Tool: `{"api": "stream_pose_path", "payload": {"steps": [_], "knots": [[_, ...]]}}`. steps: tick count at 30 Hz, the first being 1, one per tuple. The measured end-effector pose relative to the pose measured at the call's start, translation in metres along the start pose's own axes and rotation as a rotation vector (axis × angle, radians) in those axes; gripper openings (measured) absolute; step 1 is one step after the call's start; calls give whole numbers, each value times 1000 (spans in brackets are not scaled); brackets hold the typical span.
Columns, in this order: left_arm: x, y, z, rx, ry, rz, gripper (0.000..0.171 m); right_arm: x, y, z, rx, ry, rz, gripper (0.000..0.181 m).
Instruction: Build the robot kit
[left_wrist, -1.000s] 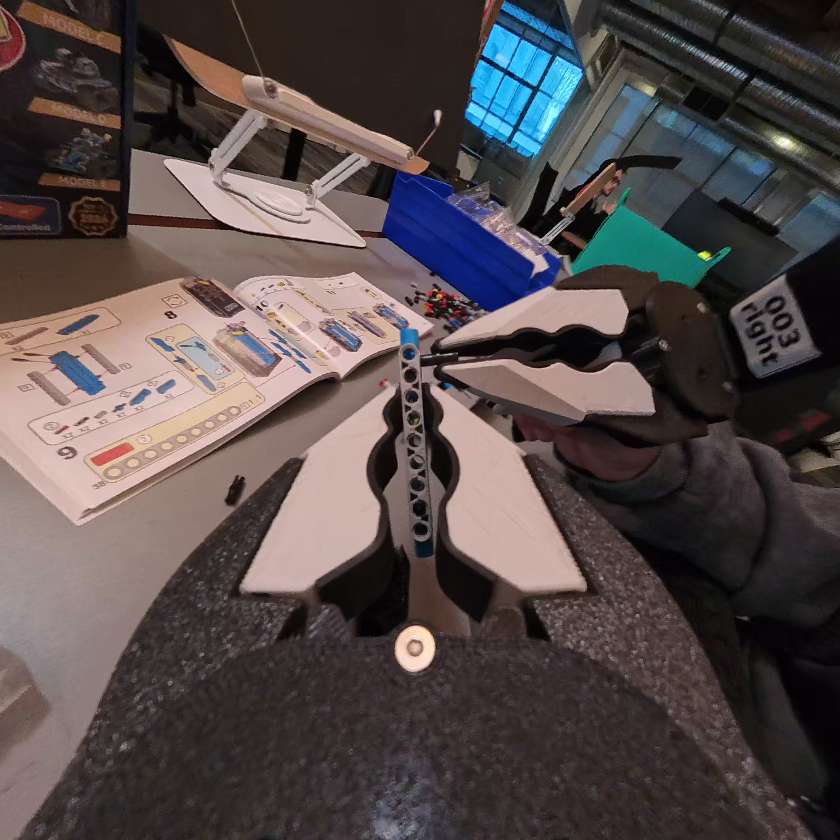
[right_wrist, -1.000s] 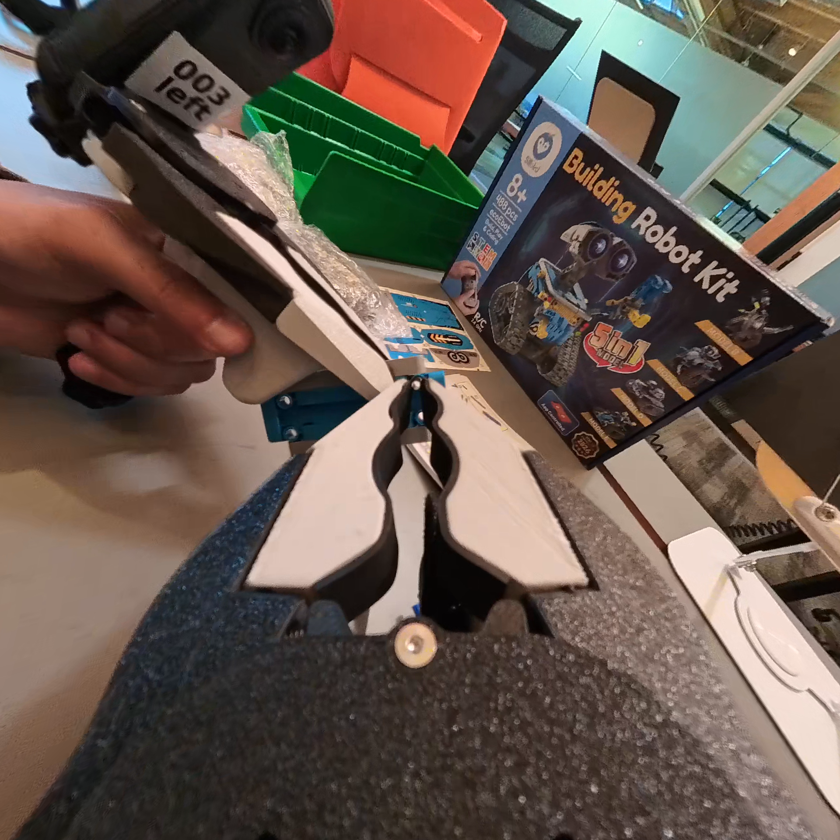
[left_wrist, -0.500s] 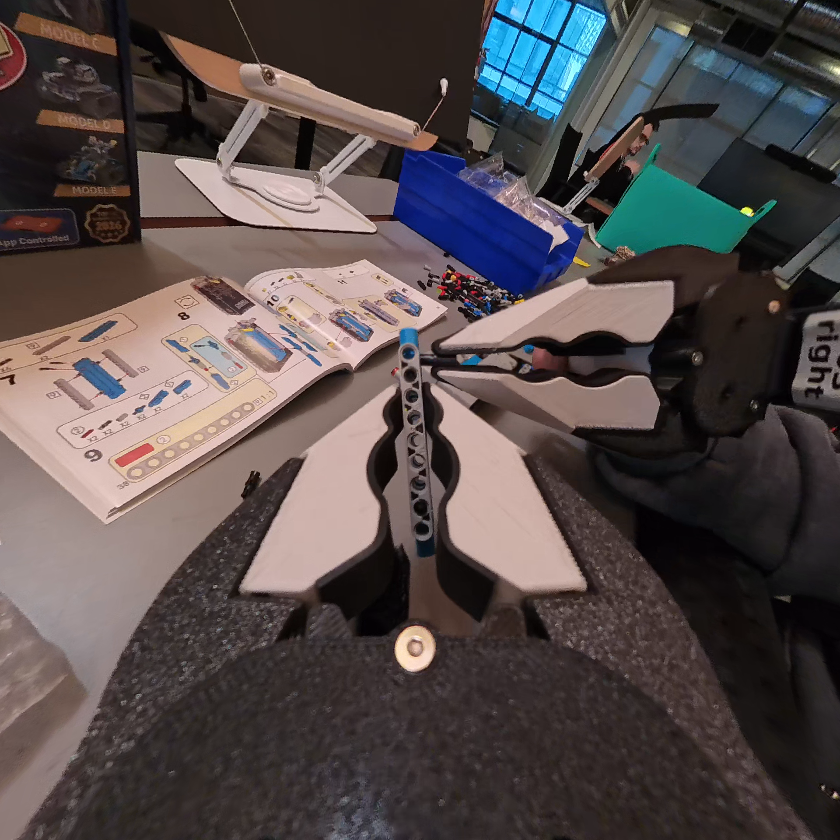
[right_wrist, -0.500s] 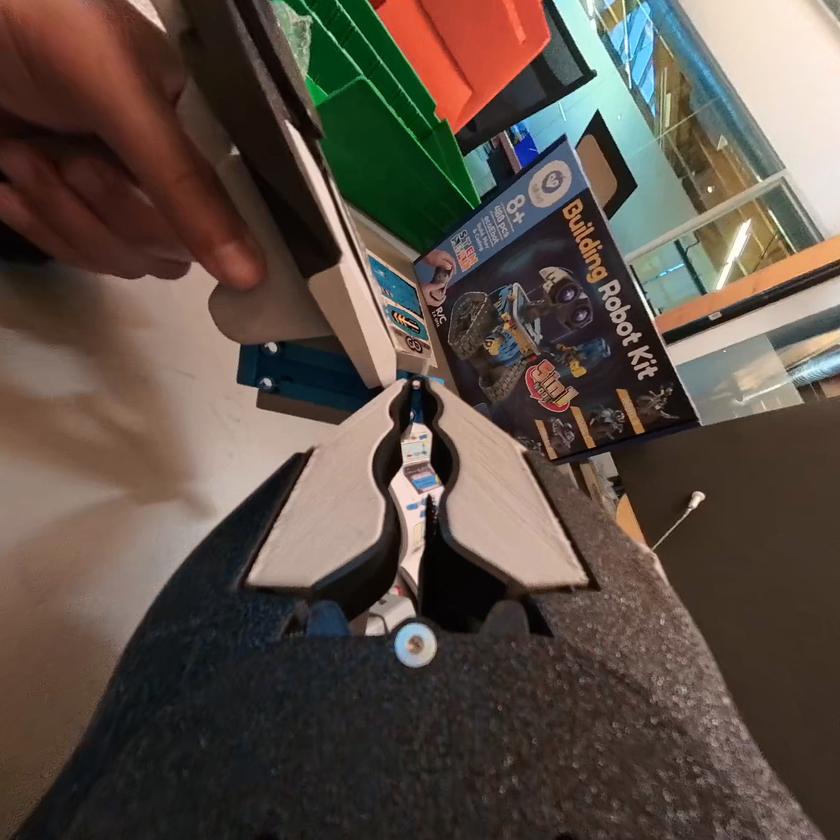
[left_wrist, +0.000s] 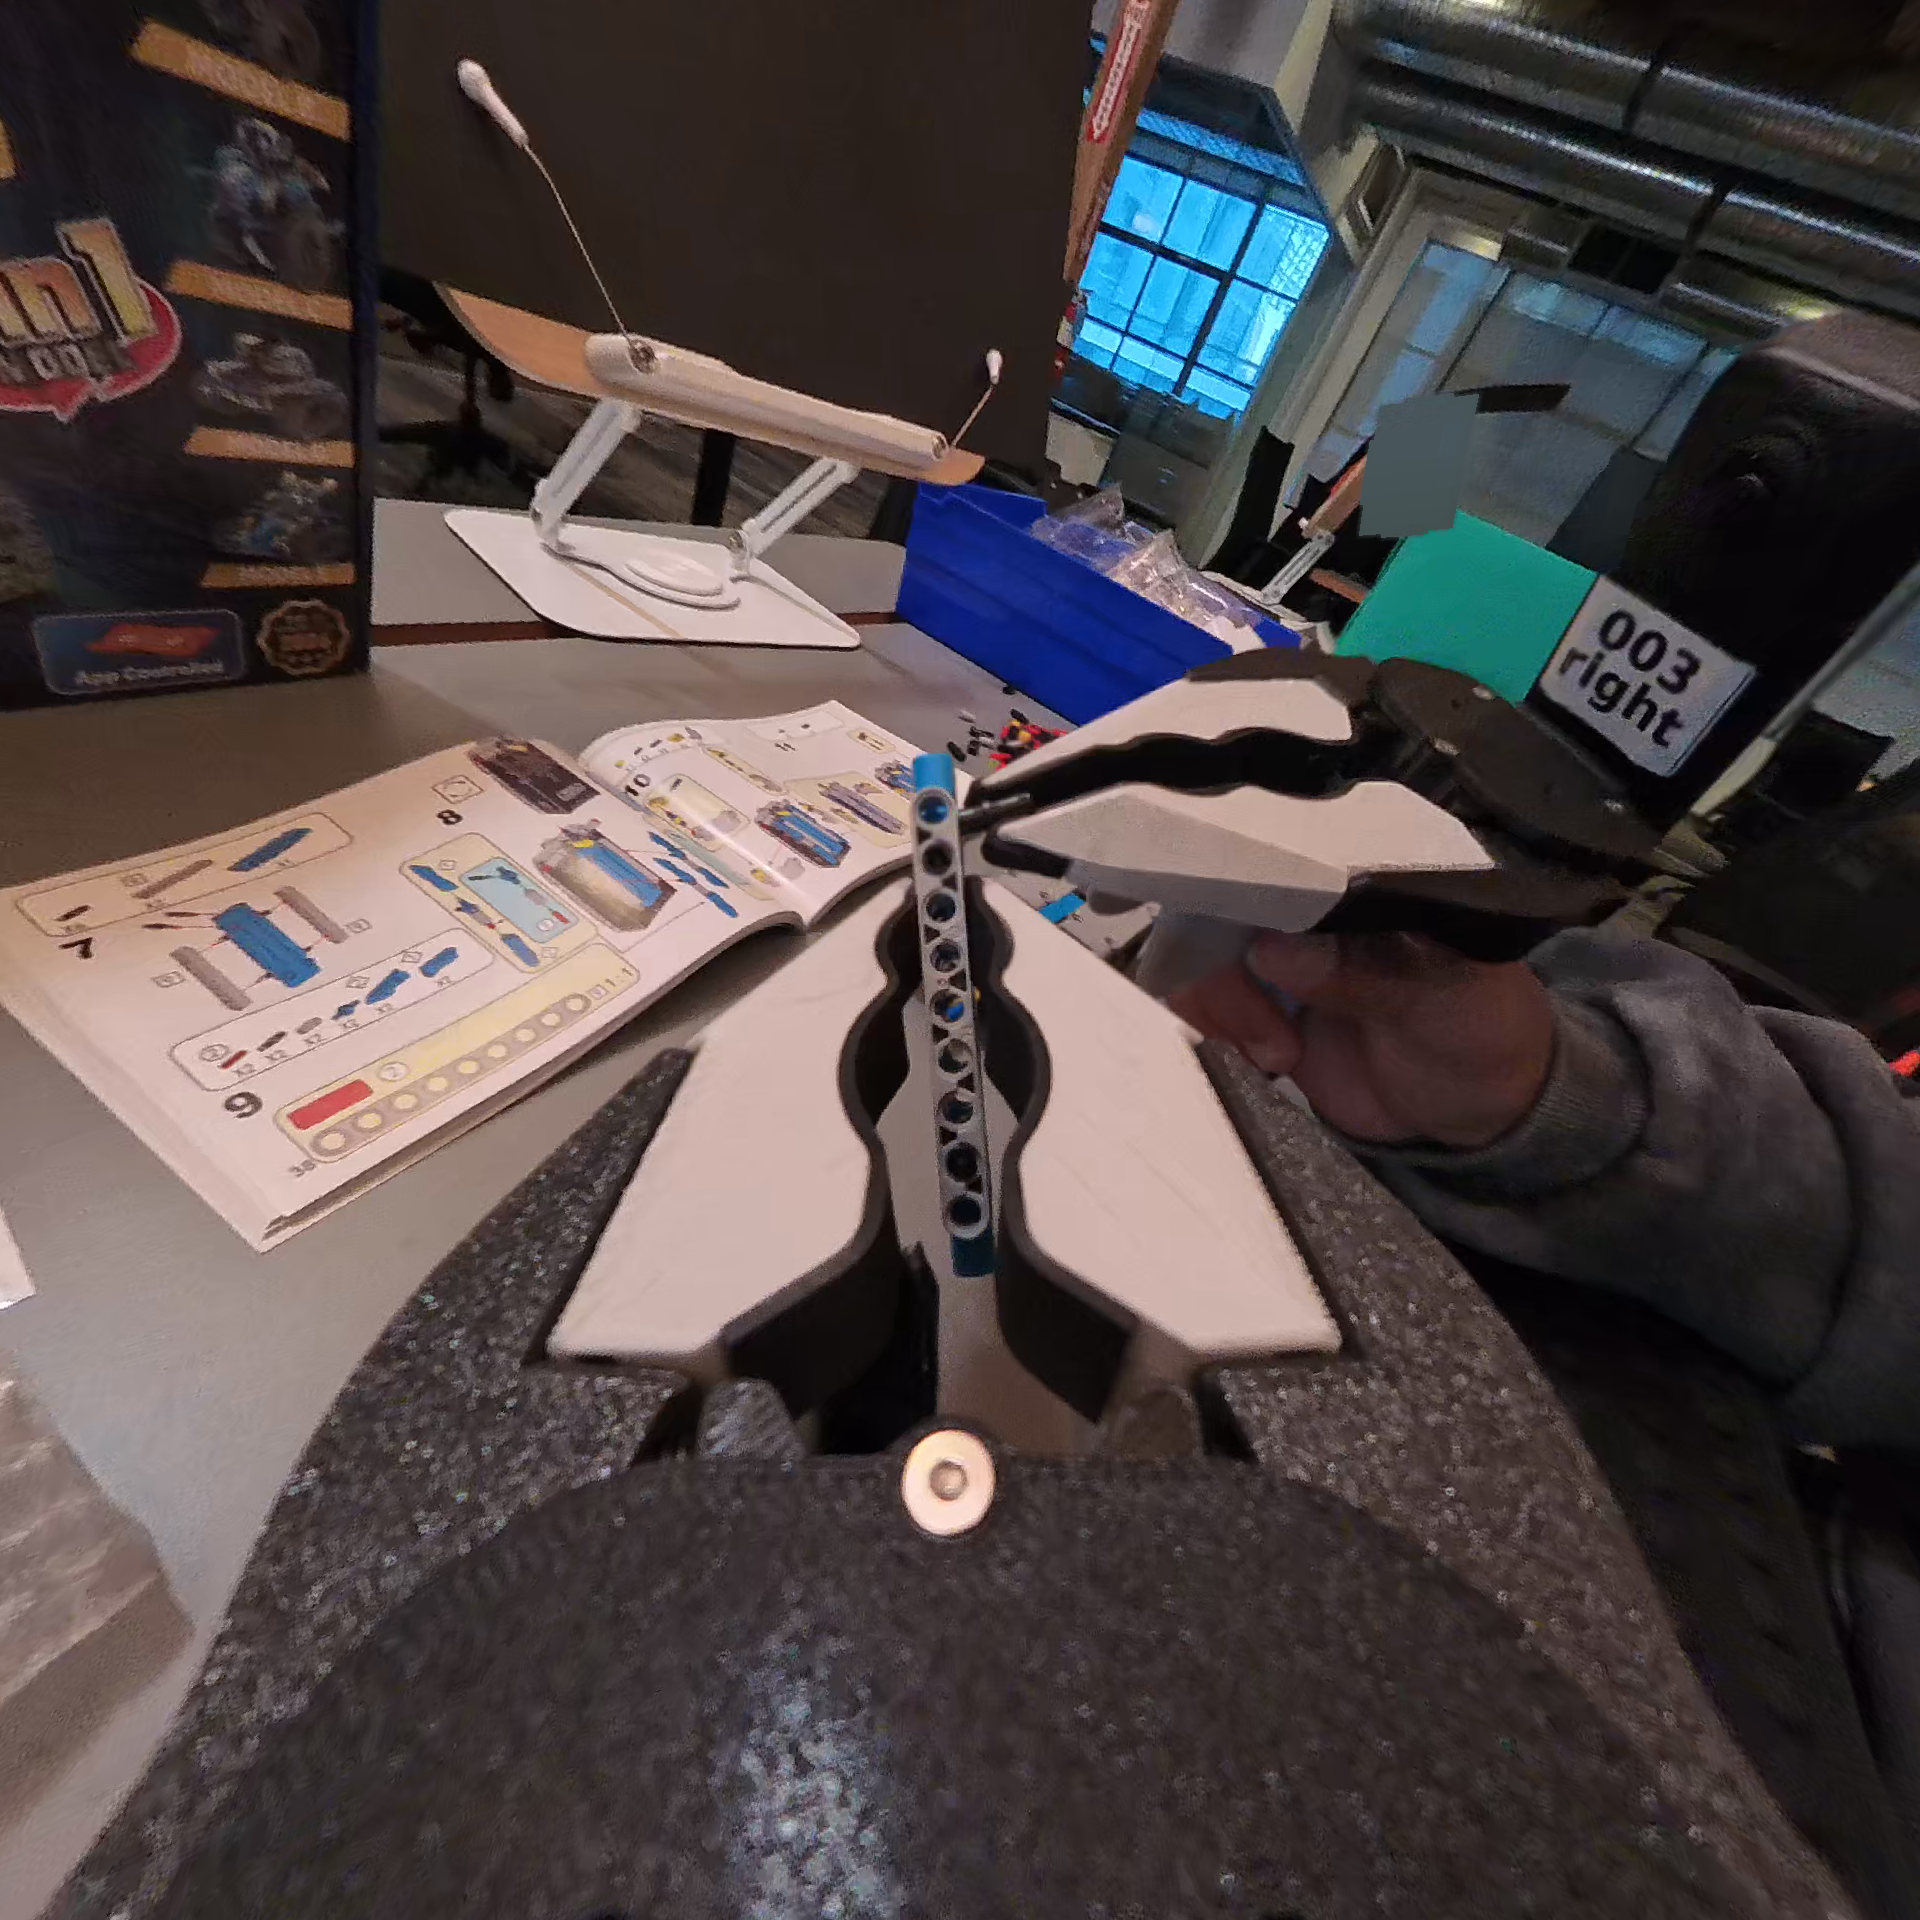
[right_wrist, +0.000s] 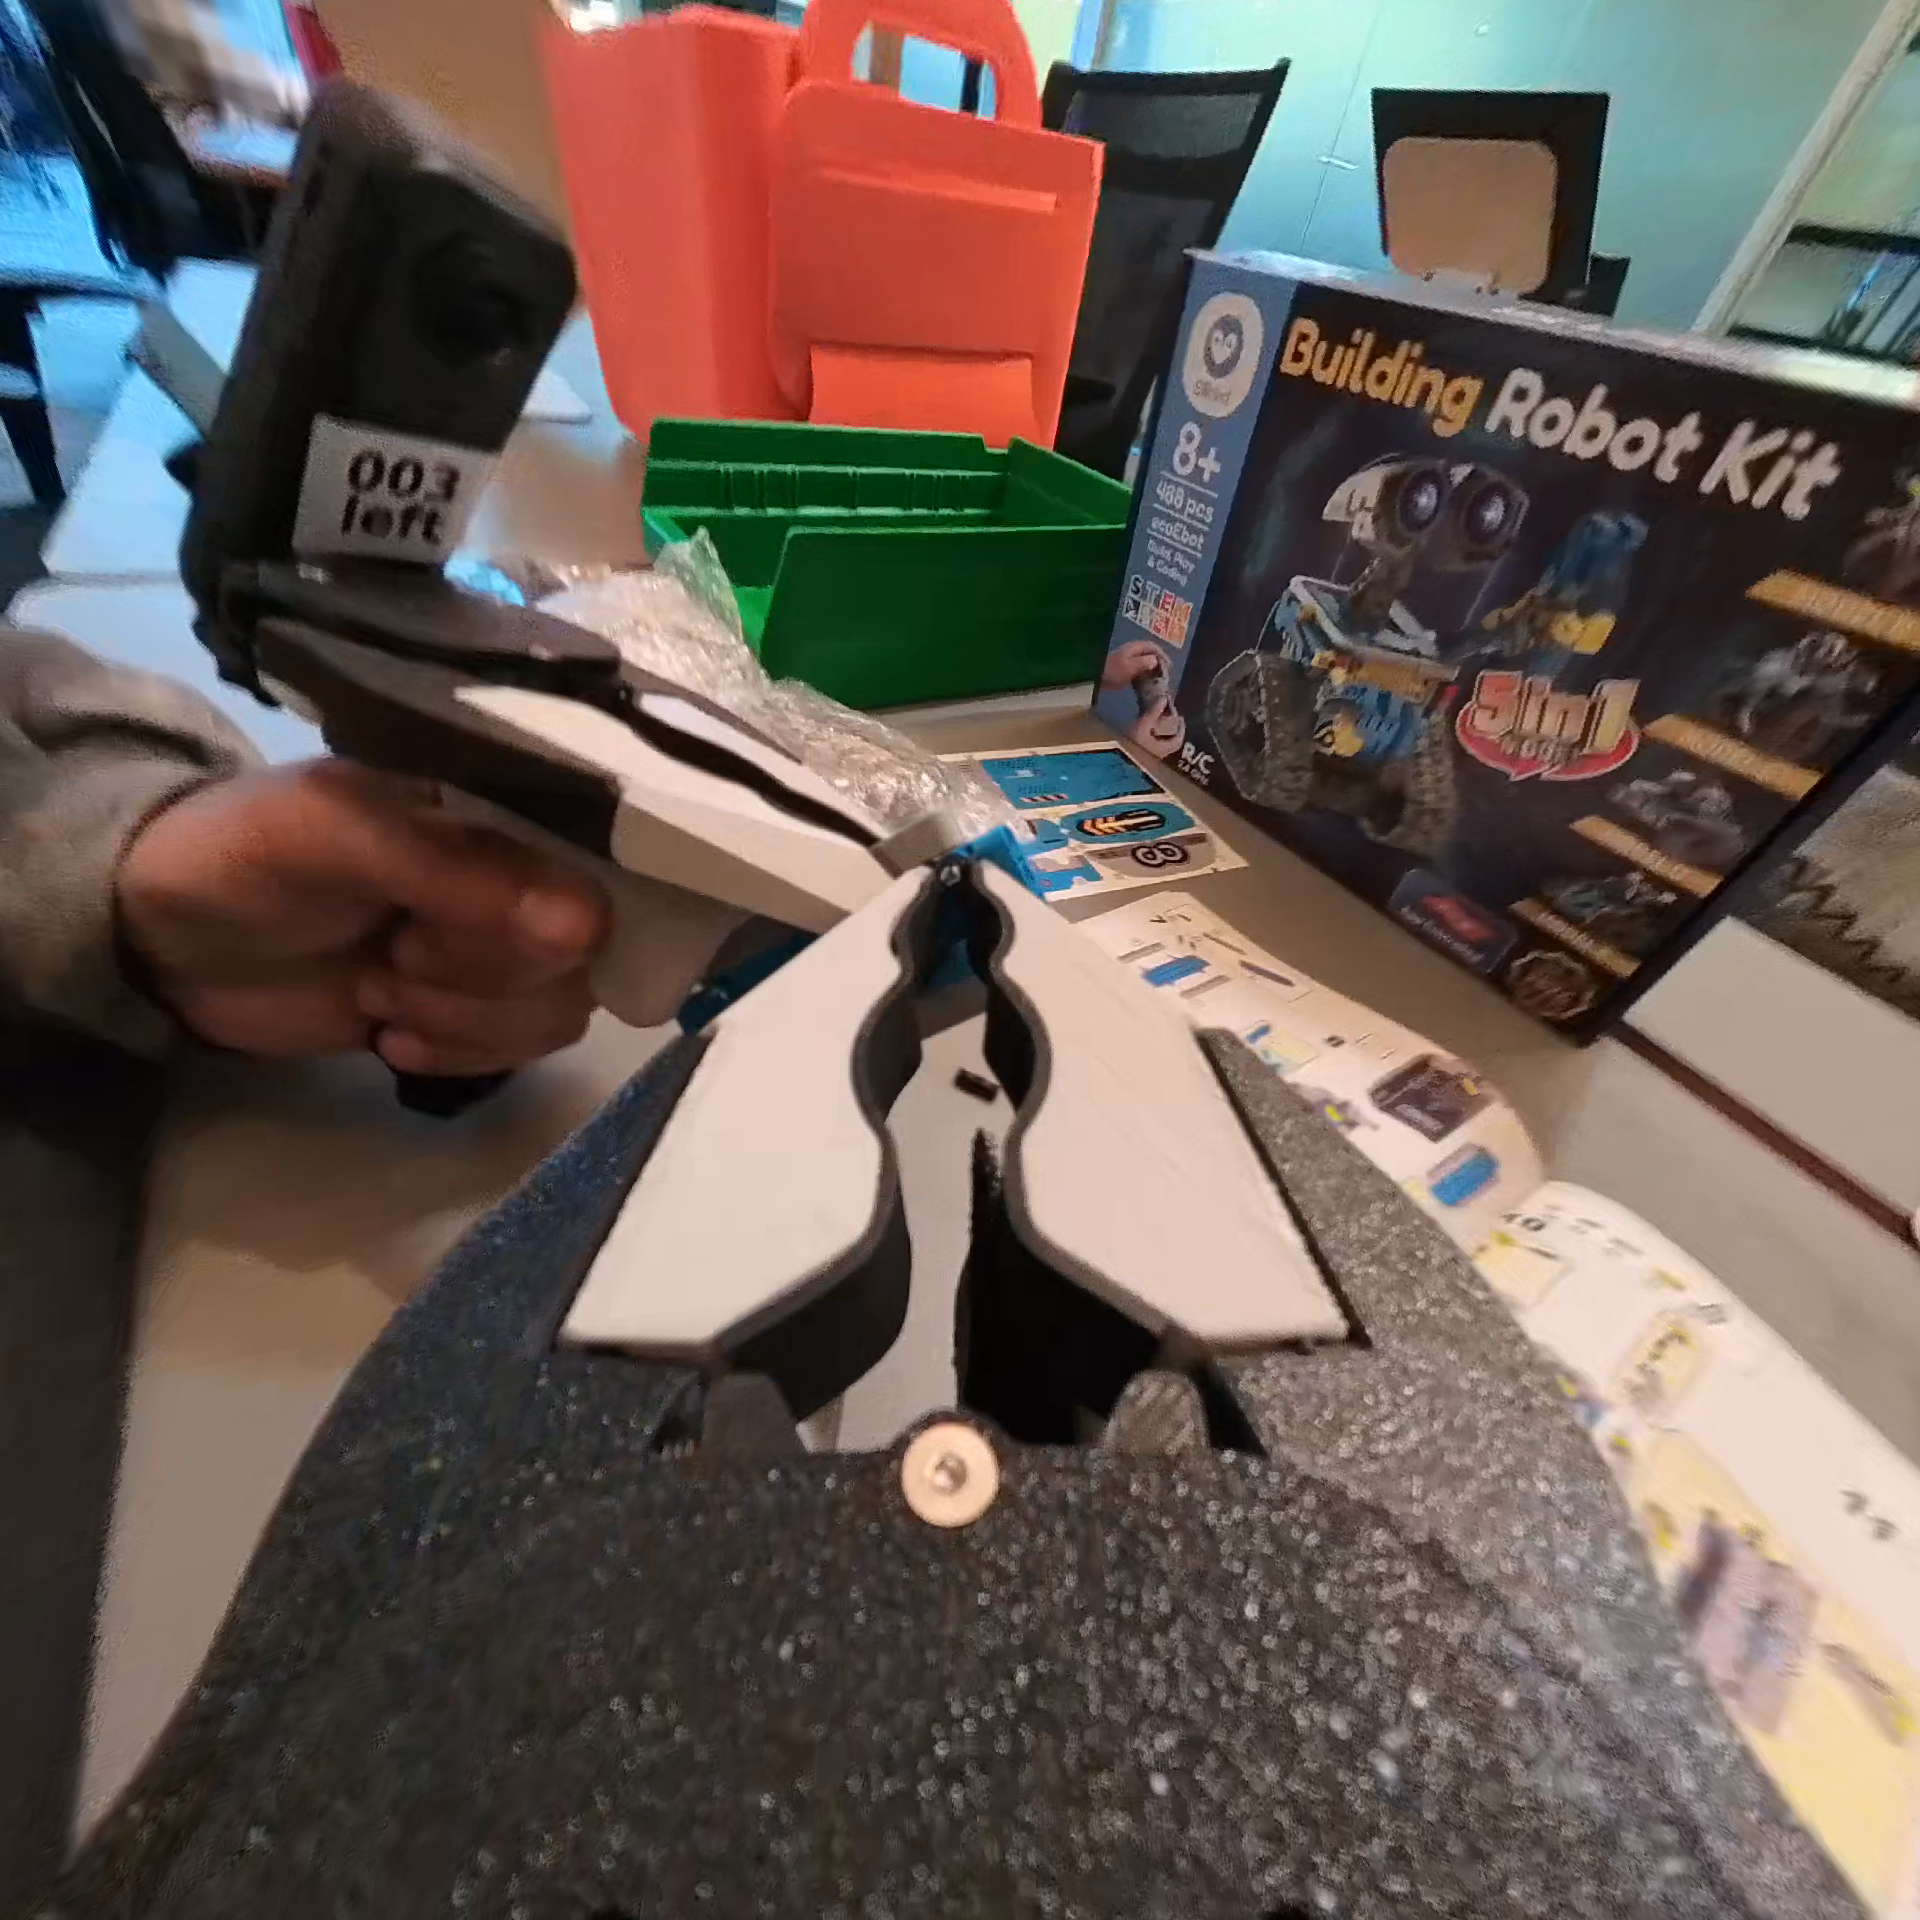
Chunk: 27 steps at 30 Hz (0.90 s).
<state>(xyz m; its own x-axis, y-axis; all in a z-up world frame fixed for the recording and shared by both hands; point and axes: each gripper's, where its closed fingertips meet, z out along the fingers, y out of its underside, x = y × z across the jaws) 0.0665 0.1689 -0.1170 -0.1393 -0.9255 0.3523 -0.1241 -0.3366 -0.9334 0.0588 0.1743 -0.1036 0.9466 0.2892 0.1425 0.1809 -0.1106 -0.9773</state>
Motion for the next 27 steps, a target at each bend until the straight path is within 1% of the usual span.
{"api": "stream_pose_path", "payload": {"steps": [3, 5, 8, 10, 14, 15, 18, 22, 24, 25, 27], "knots": [[-8, 2, 1, -17, -77, 62, 6, 3, 4, 5, -14, 18, 63, 4], [-12, -1, 1, -7, -135, 121, 6, 4, 2, 8, 11, -6, 213, 3], [-14, -9, -1, 15, -263, 294, 6, 4, -1, 12, 59, -10, 376, 3], [-15, -13, -1, 32, -314, 327, 6, 5, -6, 13, 118, -16, 487, 4], [-17, -13, -2, 28, -330, 340, 6, 5, -6, 16, 137, -58, 562, 4], [-17, -13, -2, 24, -335, 358, 6, 5, -6, 16, 131, -59, 550, 4], [-16, -15, -3, 24, -343, 433, 7, 5, -9, 14, 95, -25, 423, 3], [-18, -8, -1, 0, -249, 322, 6, 6, 0, 14, 3, -8, 276, 5], [-24, -13, -6, 22, -256, 275, 6, 6, 0, 6, -16, -38, 195, 24], [-22, -15, -9, 39, -223, 247, 6, 10, 0, 1, -10, -40, 167, 26], [-5, -14, -11, 51, -103, 222, 6, 2, -5, -6, 31, -184, 182, 35]]}}
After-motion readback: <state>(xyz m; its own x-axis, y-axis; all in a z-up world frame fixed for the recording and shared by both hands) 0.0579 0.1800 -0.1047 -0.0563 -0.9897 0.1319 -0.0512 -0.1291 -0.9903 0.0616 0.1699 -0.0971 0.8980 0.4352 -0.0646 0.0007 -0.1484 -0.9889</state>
